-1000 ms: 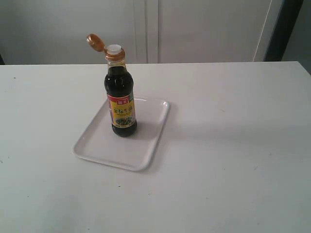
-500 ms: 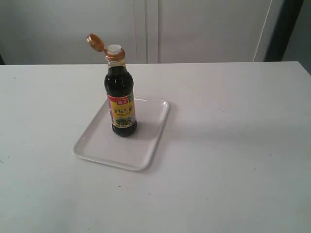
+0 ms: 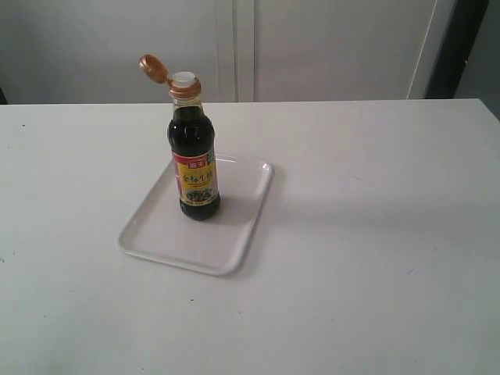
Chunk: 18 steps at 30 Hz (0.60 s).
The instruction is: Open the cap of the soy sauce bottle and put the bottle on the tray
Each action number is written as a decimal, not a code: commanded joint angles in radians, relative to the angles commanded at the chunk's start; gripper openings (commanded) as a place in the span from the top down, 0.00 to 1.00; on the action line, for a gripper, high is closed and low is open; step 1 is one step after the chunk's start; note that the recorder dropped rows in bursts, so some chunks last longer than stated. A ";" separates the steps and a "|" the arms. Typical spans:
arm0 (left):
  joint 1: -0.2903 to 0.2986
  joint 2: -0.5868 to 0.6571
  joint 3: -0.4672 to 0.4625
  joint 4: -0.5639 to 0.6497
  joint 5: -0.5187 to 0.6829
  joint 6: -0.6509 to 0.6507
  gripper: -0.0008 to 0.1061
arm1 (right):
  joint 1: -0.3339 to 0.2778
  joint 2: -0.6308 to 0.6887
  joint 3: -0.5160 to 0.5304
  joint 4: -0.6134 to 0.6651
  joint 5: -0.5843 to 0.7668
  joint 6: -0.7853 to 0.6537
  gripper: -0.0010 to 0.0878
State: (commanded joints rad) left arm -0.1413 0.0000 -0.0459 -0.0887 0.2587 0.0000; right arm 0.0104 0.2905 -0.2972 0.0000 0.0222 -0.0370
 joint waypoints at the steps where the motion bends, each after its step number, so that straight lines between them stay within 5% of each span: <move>1: 0.000 0.000 0.008 0.000 0.000 0.000 0.99 | 0.000 0.000 0.000 0.000 0.000 0.000 0.99; 18: 0.000 0.000 0.046 0.000 -0.027 0.000 0.99 | 0.000 0.000 0.000 0.000 0.000 0.000 0.99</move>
State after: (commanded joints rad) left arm -0.1413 0.0000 0.0000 -0.0887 0.2313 0.0000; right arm 0.0104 0.2905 -0.2972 0.0000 0.0222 -0.0370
